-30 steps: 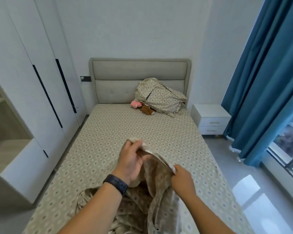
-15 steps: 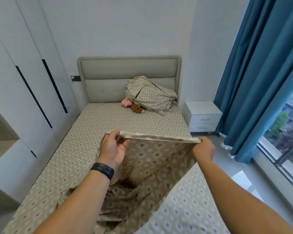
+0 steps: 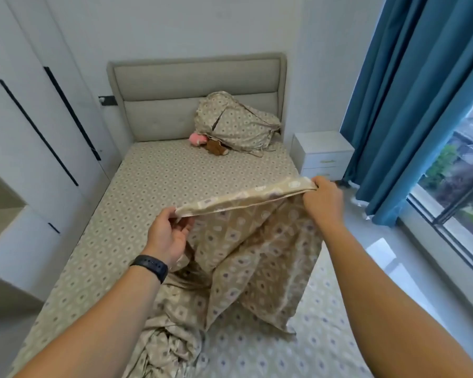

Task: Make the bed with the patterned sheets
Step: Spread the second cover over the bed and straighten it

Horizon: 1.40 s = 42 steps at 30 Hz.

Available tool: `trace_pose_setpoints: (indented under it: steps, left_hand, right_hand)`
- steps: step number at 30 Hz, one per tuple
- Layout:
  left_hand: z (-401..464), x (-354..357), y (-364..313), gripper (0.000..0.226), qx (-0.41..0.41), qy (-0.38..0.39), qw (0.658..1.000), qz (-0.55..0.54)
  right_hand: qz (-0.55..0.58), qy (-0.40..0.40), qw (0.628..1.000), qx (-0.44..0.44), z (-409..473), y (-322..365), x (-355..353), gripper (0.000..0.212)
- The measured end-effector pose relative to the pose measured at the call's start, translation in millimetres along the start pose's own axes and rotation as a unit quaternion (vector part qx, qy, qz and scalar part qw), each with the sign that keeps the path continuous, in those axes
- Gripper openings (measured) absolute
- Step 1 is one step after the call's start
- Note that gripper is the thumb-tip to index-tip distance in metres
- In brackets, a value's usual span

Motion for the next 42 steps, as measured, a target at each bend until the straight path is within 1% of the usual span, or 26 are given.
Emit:
trace_pose_setpoints:
  steps: [3,6,7,9,11,13,14,15,16,17,18,19,20,21,22,24,26,27,29,31,33,35,37,39,40,42]
  left_hand:
    - [0,-56,13,0.018,-0.030,-0.046,0.998,0.005]
    - [-1,-108,35,0.007,-0.064,-0.070,0.995,0.008]
    - [-3,-123,44,0.004,-0.076,-0.083,0.993,0.025]
    - [-14,-149,67,0.009,-0.127,-0.119,0.980,0.099]
    - [-26,-168,88,0.029,-0.188,-0.169,0.954,0.164]
    - [-38,-176,102,0.056,-0.232,-0.201,0.933,0.189]
    - [-43,-177,106,0.074,-0.238,-0.215,0.921,0.222]
    - [-48,-178,109,0.097,-0.229,-0.229,0.903,0.283]
    - [-54,-174,109,0.113,-0.193,-0.209,0.885,0.370]
    - [-61,-164,110,0.116,-0.128,-0.147,0.860,0.471]
    - [-71,-149,112,0.112,-0.052,-0.055,0.820,0.567]
    - [-78,-135,117,0.106,0.008,0.055,0.766,0.640]
    - [-82,-124,123,0.100,0.035,0.144,0.715,0.683]
    - [-85,-119,128,0.090,0.054,0.192,0.683,0.702]
    - [-82,-121,130,0.073,0.072,0.195,0.682,0.701]
    - [-77,-124,125,0.038,0.116,0.147,0.689,0.700]
    - [-76,-123,119,0.027,0.160,0.140,0.665,0.716]
    - [-78,-122,117,0.025,0.168,0.147,0.656,0.721]
    - [-80,-121,114,0.022,0.182,0.139,0.654,0.721]
    - [-80,-121,110,0.025,0.200,0.105,0.666,0.711]
    - [-77,-117,102,0.028,0.212,0.073,0.680,0.698]
    - [-71,-115,87,0.025,0.214,0.033,0.703,0.677]
    - [-63,-117,70,0.028,0.218,-0.013,0.719,0.659]
    - [-57,-117,58,0.031,0.210,-0.043,0.723,0.657]
    - [-54,-117,56,0.031,0.198,-0.047,0.722,0.661]
    - [-46,-104,61,0.030,0.160,-0.004,0.708,0.688]
  right_hand:
    - [-0.030,0.108,0.994,0.001,-52,-24,51,0.030]
    - [-0.030,0.211,0.977,-0.004,-106,-47,82,0.033]
    - [-0.027,0.232,0.972,-0.002,-121,-52,88,0.034]
    - [-0.016,0.257,0.966,0.010,-149,-60,98,0.038]
    - [-0.004,0.264,0.965,0.010,-167,-61,105,0.041]
    - [0.004,0.265,0.964,0.001,-176,-53,106,0.044]
    - [0.010,0.273,0.962,-0.006,-180,-48,108,0.045]
    - [0.019,0.284,0.959,-0.015,-185,-42,108,0.047]
    - [0.030,0.296,0.954,-0.026,-192,-35,108,0.048]
    - [0.041,0.304,0.951,-0.039,-198,-29,108,0.048]
    - [0.049,0.314,0.947,-0.057,-206,-22,110,0.049]
    - [0.057,0.324,0.942,-0.071,-214,-17,112,0.050]
    - [0.071,0.334,0.937,-0.080,-221,-14,112,0.051]
    - [0.090,0.348,0.930,-0.079,-228,-13,113,0.054]
    - [0.107,0.364,0.922,-0.077,-234,-14,115,0.056]
    - [0.112,0.379,0.914,-0.094,-245,-22,118,0.062]
    - [0.055,0.371,0.919,-0.120,-251,-40,121,0.064]
    - [0.011,0.360,0.924,-0.127,-253,-52,123,0.064]
    - [-0.074,0.327,0.934,-0.120,-253,-82,131,0.060]
    - [-0.146,0.294,0.941,-0.078,-249,-113,137,0.049]
    - [-0.185,0.268,0.945,-0.029,-238,-144,139,0.033]
    - [-0.191,0.246,0.949,0.045,-223,-167,133,0.025]
    - [-0.190,0.214,0.950,0.126,-204,-186,120,0.029]
    - [-0.171,0.177,0.951,0.185,-176,-195,107,0.032]
    - [-0.147,0.151,0.955,0.207,-162,-194,100,0.030]
    - [-0.070,0.071,0.956,0.274,-120,-184,86,0.030]
Point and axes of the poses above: each hand's wrist, its own z-axis towards the middle knuckle, its own x-axis out of the palm, y = z × x, the point moved 3 cm from there along z, towards the middle knuckle, and after that the axes turned 7 degrees about -x, right-handed, at the moved point
